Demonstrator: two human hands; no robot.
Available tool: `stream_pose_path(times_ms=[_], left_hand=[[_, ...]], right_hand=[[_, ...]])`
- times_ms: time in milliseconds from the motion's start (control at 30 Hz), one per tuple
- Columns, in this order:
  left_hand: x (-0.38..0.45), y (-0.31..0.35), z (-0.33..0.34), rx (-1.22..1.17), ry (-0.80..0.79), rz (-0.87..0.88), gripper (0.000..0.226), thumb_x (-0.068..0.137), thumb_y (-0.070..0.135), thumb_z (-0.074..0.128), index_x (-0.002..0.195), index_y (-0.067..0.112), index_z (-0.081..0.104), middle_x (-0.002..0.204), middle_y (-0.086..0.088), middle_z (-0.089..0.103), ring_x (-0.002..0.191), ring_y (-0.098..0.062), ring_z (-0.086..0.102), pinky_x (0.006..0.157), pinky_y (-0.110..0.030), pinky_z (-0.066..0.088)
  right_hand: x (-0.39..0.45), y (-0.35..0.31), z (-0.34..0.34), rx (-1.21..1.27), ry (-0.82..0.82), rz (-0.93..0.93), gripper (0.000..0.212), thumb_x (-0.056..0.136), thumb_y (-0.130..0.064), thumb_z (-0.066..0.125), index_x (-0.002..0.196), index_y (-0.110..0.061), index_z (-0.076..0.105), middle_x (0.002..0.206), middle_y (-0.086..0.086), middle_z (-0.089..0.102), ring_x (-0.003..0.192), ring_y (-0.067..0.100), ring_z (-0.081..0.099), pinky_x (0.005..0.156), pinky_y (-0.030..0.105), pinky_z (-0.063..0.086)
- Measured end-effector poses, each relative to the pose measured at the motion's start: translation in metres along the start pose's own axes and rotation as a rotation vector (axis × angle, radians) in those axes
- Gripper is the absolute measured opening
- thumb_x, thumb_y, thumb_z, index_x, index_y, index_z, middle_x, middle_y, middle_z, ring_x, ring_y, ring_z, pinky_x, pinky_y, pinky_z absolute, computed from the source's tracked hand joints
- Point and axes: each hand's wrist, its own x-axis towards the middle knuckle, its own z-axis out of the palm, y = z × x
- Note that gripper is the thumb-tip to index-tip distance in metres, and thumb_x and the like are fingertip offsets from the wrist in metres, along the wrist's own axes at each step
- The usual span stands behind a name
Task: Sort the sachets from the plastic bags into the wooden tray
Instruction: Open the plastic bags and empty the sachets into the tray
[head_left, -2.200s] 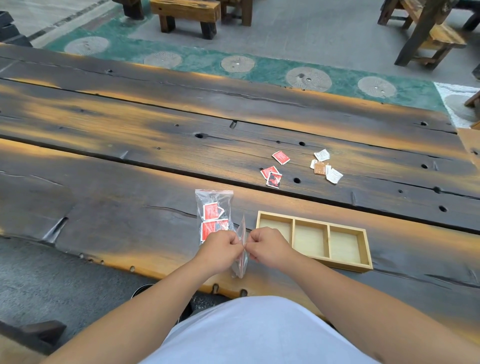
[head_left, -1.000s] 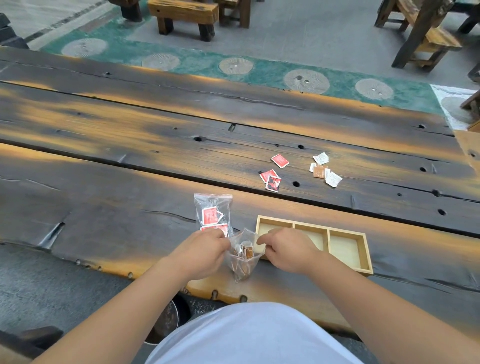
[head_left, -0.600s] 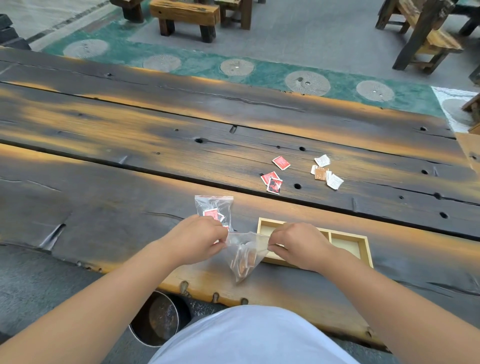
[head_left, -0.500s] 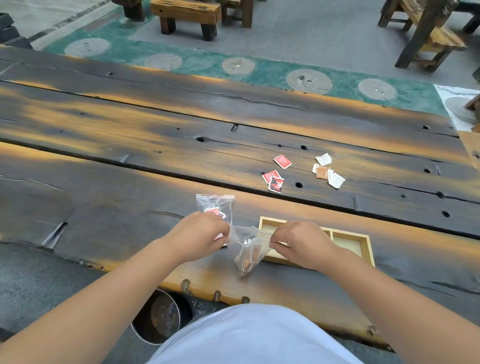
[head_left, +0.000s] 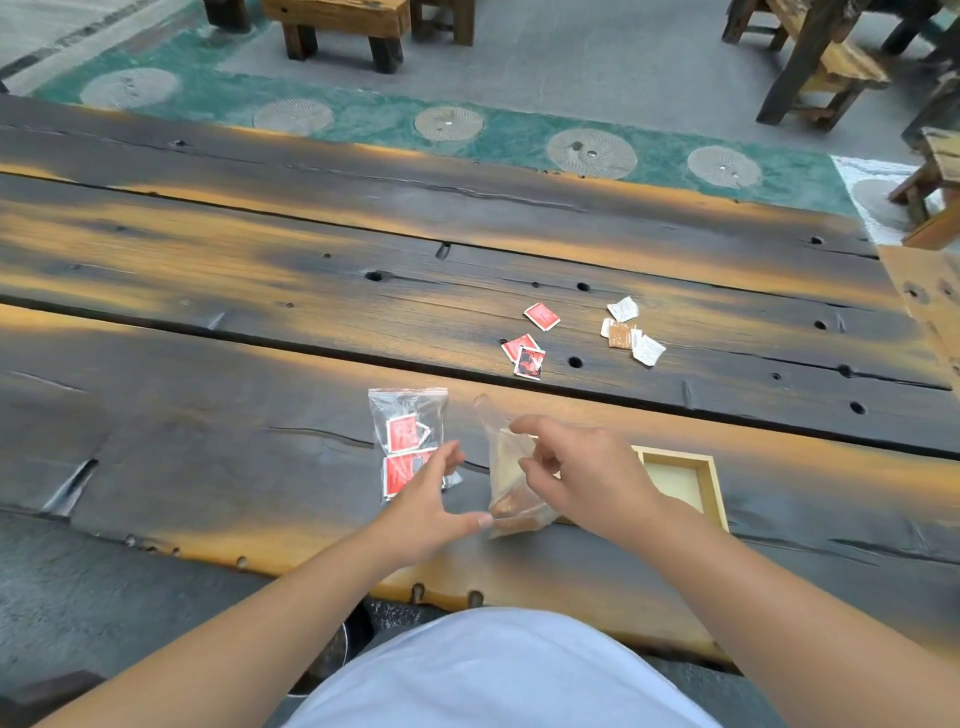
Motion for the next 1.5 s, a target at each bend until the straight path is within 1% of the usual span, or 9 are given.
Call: stream_pose_path(times_ms=[133,300,467,733,933,1033,1167,1333,1500], left_hand=[[0.005,0.006,0.025,-0.066,-0.115,-0.014,0.119,0.067,0.039,0.084,0.151,0.036,-0.001,0.15,0.015,0.028,0.14,-0.004,0.027,0.115,-0.034,0.029],[0.013,0.008,0.035,-0.166,0.005,0.003,0.076,0.075,0.023,0.076,0.128,0.048,0.027,0.131,0.01,0.056,0.111,-0.005,0.064,0.1,-0.037,0.049],[0.017,0.01,0.034,-0.217,-0.035,0.009,0.058,0.084,0.002,0.068,0.131,0.025,0.043,0.134,0.004,0.052,0.108,0.017,0.056,0.095,-0.026,0.052],[0.023,0.005,0.034,-0.343,-0.216,-0.203,0.053,0.079,0.012,0.071,0.123,0.027,0.045,0.121,-0.015,0.06,0.107,-0.031,0.066,0.096,-0.049,0.052],[0.028,0.007,0.047,-0.493,-0.347,-0.328,0.085,0.071,0.013,0.071,0.144,0.022,0.028,0.132,-0.029,0.052,0.102,-0.03,0.062,0.097,-0.048,0.048],[0.033,0.006,0.054,-0.552,-0.35,-0.331,0.099,0.073,0.005,0.071,0.15,0.031,0.013,0.131,-0.021,0.057,0.106,-0.032,0.064,0.097,-0.05,0.051],[0.033,0.015,0.059,-0.612,-0.349,-0.352,0.107,0.087,-0.007,0.062,0.15,0.042,-0.01,0.129,-0.007,0.056,0.1,-0.025,0.066,0.077,-0.034,0.056],[0.037,0.019,0.057,-0.639,-0.33,-0.404,0.101,0.086,-0.005,0.061,0.153,0.041,0.0,0.131,-0.017,0.056,0.104,-0.034,0.066,0.092,-0.049,0.052],[0.047,0.024,0.057,-0.73,-0.325,-0.496,0.09,0.087,-0.007,0.058,0.155,0.028,0.011,0.125,-0.02,0.062,0.095,-0.031,0.069,0.073,-0.042,0.058]], right_hand=[[-0.004,-0.008,-0.002,0.096,0.043,0.07,0.041,0.083,-0.028,0.059,0.123,-0.024,0.059,0.067,-0.019,0.057,0.068,0.017,0.064,0.065,0.037,0.054],[-0.006,-0.012,-0.001,0.253,0.087,0.163,0.043,0.084,-0.019,0.068,0.126,-0.022,0.058,0.069,-0.021,0.058,0.07,0.007,0.057,0.069,0.029,0.051],[-0.017,0.004,0.012,0.369,0.142,0.322,0.064,0.082,-0.039,0.065,0.14,-0.026,0.042,0.116,-0.016,0.056,0.1,-0.001,0.052,0.083,0.007,0.038],[-0.058,0.04,0.062,0.879,-0.045,0.913,0.063,0.092,-0.044,0.061,0.146,-0.036,0.029,0.143,-0.003,0.045,0.129,0.017,0.047,0.112,0.043,0.037],[-0.072,0.039,0.085,1.227,-0.042,1.021,0.065,0.088,-0.04,0.067,0.144,-0.034,0.035,0.137,0.011,0.056,0.122,0.026,0.06,0.106,0.055,0.044],[-0.072,0.039,0.088,1.302,-0.002,1.064,0.055,0.093,-0.024,0.063,0.142,-0.03,0.038,0.135,0.007,0.059,0.118,0.026,0.062,0.102,0.053,0.048],[-0.068,0.042,0.085,1.204,-0.067,1.116,0.071,0.079,-0.042,0.068,0.143,-0.032,0.039,0.144,0.002,0.052,0.124,0.023,0.057,0.104,0.05,0.047],[-0.057,0.048,0.079,1.205,-0.148,1.178,0.03,0.097,-0.017,0.054,0.127,-0.016,0.053,0.112,0.014,0.072,0.097,0.031,0.072,0.087,0.056,0.056],[-0.044,0.051,0.067,1.183,-0.22,1.229,0.019,0.098,-0.014,0.052,0.115,-0.009,0.058,0.105,0.018,0.072,0.085,0.03,0.073,0.065,0.041,0.06]])
